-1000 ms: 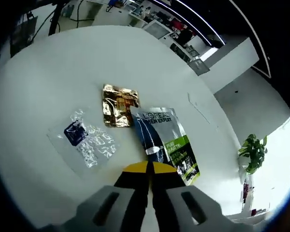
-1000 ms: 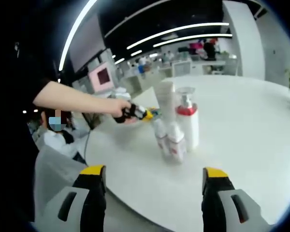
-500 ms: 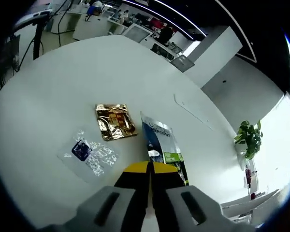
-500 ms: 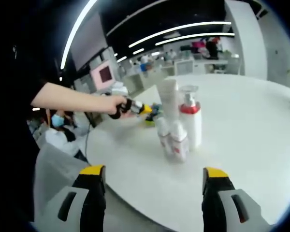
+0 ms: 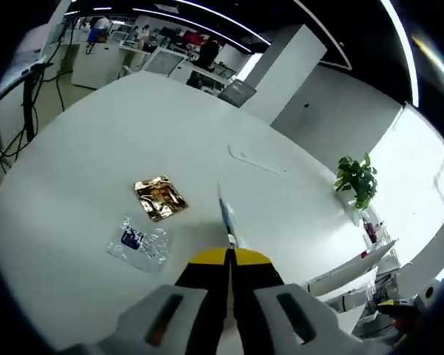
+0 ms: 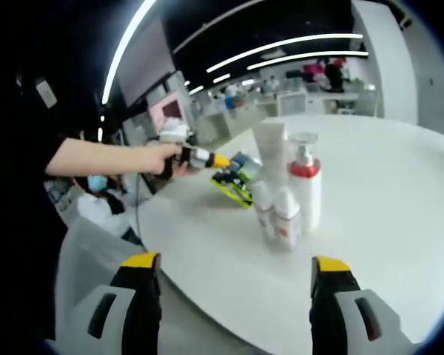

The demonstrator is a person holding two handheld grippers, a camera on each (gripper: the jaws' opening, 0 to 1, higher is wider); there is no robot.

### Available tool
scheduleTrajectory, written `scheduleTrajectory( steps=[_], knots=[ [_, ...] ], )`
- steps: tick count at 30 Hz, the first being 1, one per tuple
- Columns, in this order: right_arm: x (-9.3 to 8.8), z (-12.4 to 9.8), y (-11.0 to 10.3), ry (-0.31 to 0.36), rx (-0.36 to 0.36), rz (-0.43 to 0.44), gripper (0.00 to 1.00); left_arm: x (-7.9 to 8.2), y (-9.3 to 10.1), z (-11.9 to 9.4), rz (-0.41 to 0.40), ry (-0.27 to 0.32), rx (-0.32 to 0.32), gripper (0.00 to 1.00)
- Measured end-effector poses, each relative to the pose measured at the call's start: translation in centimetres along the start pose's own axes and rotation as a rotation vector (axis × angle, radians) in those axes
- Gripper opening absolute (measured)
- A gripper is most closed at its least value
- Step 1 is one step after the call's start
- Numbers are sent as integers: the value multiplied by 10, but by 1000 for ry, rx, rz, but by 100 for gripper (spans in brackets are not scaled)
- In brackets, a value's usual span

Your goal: Arrange the skincare products in the storage area until every visible bottle or jar stands upright without overlapping.

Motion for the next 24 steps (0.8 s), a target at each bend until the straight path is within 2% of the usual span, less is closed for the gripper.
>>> scheduleTrajectory(
  steps=[10, 16, 24],
  knots=[
    [10, 0, -13, 18, 67, -37, 85, -4, 8, -34, 18, 16, -68, 3],
    [19, 1, -25, 45, 108, -55, 85, -9, 16, -53, -10, 35, -123, 3],
    [18, 7, -43, 46, 176, -65, 85, -11, 34, -85, -51, 67, -215, 3]
  ],
)
Point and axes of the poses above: the point that each gripper's makers call its tool centre point, and the gripper's own axes: z roughly forward along the fingers, y roughly to its right, x roughly out of its top, the point moved 9 cm from there along -z, roughly backward along the fingers, and after that the axes turned 3 degrees about z, right-handed, at the moved point
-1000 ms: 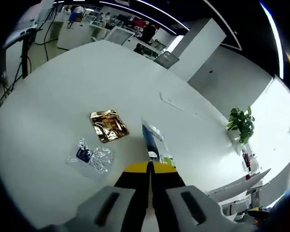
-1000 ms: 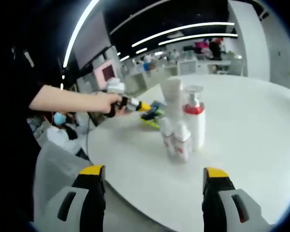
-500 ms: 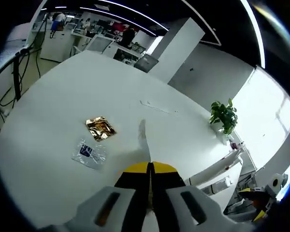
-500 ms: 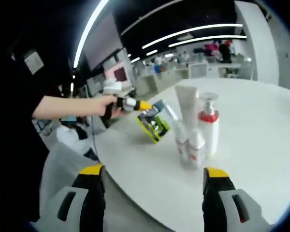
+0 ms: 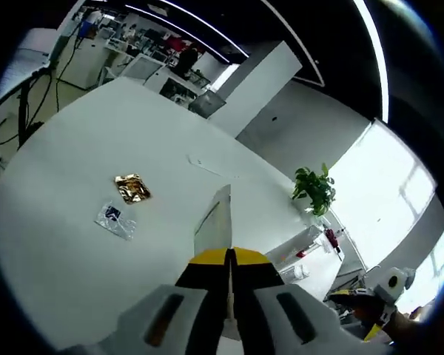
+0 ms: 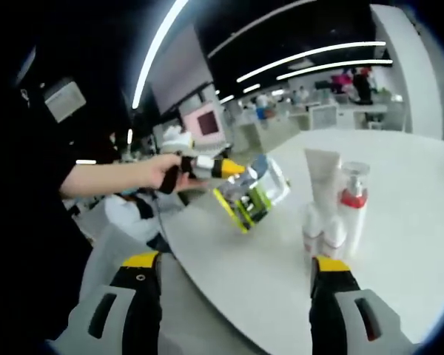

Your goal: Arrange the skincare products in the storage area until every visible bottle or jar stands upright without overlapping.

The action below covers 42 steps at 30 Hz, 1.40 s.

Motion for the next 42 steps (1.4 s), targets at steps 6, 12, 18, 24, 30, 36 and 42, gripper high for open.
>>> scheduleTrajectory(
  steps=[6, 12, 18, 24, 30, 36, 42],
  knots=[
    [-2, 7, -9, -2, 65, 13, 85, 3, 30, -21, 9, 7, -92, 3],
    [3, 12, -17, 25, 115, 26, 85, 6, 60, -40, 30, 22, -169, 3],
    [6, 19, -20, 50, 156, 58, 84, 5, 76, -55, -1, 44, -230, 3],
    [7, 30, -30, 59, 226, 74, 84, 3, 88, -68, -11, 42, -272, 3],
    [5, 43, -36, 69, 319, 132, 86, 3, 113, -83, 8, 37, -350, 3],
    [12, 46, -44, 140, 511, 270, 85, 1, 139, -98, 26, 36, -443, 3],
    [21, 44, -45, 241, 603, 357, 75, -3, 160, -107, 35, 27, -524, 3]
  ],
)
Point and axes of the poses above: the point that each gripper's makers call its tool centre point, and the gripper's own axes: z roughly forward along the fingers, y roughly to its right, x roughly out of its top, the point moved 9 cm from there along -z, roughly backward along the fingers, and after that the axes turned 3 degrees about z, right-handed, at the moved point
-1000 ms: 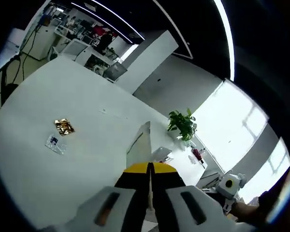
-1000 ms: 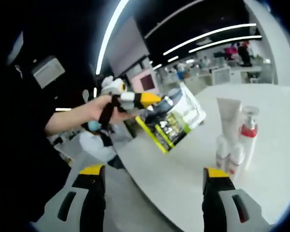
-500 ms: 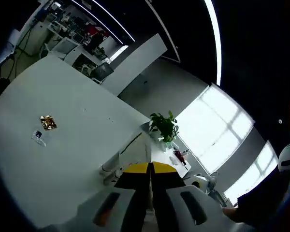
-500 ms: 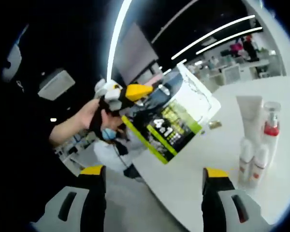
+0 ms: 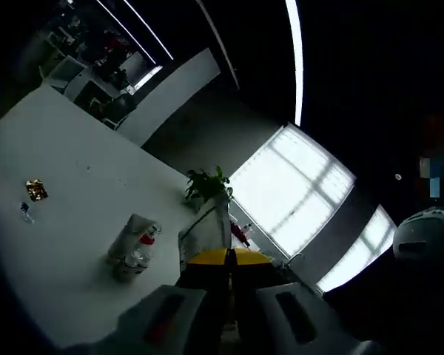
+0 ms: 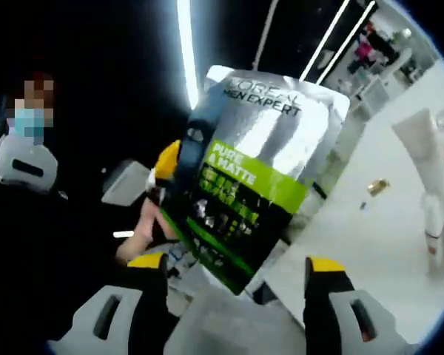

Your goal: Arrange the skincare products in the storage area until every visible bottle or jar stands upright without overlapping.

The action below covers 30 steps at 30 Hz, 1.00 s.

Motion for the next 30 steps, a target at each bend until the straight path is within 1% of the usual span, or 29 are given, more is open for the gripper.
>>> scheduleTrajectory(
  steps=[1, 2, 3, 5, 6, 7, 8, 9, 10, 11, 12, 14, 16, 18, 19, 21, 22, 23, 24, 26, 28, 30],
  knots=[
    [3, 0, -2, 55, 47, 42, 71, -1, 5, 1, -12, 10, -25, 3],
    [6, 0, -4, 103, 76, 68, 66, -1, 8, 1, -12, 12, -38, 3],
    [10, -2, -6, 175, 115, 101, 56, -2, 11, 2, -21, 17, -49, 3],
    [14, -5, -8, 264, 164, 140, 36, -3, 13, 2, -22, 18, -57, 3],
    [14, -6, -11, 296, 185, 157, 22, -4, 13, 2, -19, 20, -53, 3],
    [11, -8, -9, 285, 154, 146, 17, 1, 16, 3, -47, 76, -84, 3],
    [12, -10, -10, 300, 163, 131, 11, -1, 13, 2, -50, 55, -65, 3],
    [12, -13, -13, 302, 186, 90, 0, 0, 11, -1, -52, 74, -59, 3],
    [10, -14, -15, 293, 168, 81, 0, 0, 10, -2, -49, 76, -59, 3],
    [10, -15, -20, 283, 169, 60, 0, 1, 7, -4, -60, 82, -47, 3],
    [10, -15, -22, 264, 160, 44, 0, 0, 7, -5, -64, 76, -50, 3],
    [10, -16, -28, 228, 179, 86, 0, -2, 7, -6, -65, 79, -51, 3],
    [12, -17, -29, 222, 166, 99, 0, -3, 8, -7, -72, 82, -54, 3],
    [12, -18, -31, 199, 156, 120, 0, -4, 8, -7, -75, 86, -50, 3],
    [13, -19, -32, 197, 153, 122, 0, -5, 8, -7, -72, 89, -45, 3],
    [15, -20, -34, 171, 132, 116, 0, -5, 6, -10, -72, 85, -34, 3],
    [16, -21, -36, 161, 120, 109, 0, -5, 6, -11, -61, 84, -23, 3],
    [18, -22, -38, 140, 109, 95, 0, -6, 5, -12, -29, 81, 0, 3],
    [19, -23, -39, 125, 100, 86, 0, -7, 4, -14, 11, 69, 15, 3],
    [22, -25, -42, 102, 83, 72, 0, -9, 6, -16, 43, 51, 20, 3],
    [25, -27, -45, 103, 80, 66, 0, -17, 7, -19, 73, -18, 27, 1],
    [29, -29, -46, 110, 79, 72, 0, -21, 6, -21, 93, -38, 28, 3]
  ],
)
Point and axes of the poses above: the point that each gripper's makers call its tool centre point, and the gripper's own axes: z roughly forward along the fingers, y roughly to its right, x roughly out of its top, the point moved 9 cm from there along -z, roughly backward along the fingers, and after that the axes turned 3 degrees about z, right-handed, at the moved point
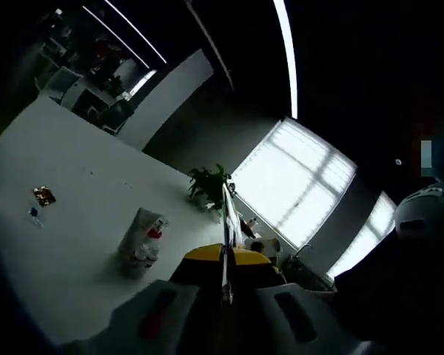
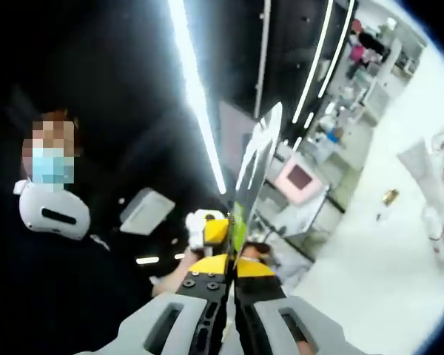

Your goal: Arrange the skincare products in the storage area until every visible bottle or jar stands upright without overlapping.

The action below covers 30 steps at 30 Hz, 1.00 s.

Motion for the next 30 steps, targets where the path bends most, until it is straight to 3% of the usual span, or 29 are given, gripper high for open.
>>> scheduleTrajectory(
  steps=[4, 11, 19, 24, 30],
  knots=[
    [5, -4, 0, -46, -46, -9, 0, -8, 3, -2, -3, -7, -24, 14],
    [4, -4, -9, -186, -44, -28, 0, -20, -1, -2, -26, -28, -46, 15],
    [6, 1, -13, -256, -32, -29, 0, -31, -3, -3, -91, -15, -62, 12],
    [3, 4, -16, -296, -18, -42, 0, -44, -4, 0, -118, -54, -73, 11],
    [3, 2, -11, -312, -58, -82, 0, -45, -6, 0, -165, 5, -51, 4]
  ],
)
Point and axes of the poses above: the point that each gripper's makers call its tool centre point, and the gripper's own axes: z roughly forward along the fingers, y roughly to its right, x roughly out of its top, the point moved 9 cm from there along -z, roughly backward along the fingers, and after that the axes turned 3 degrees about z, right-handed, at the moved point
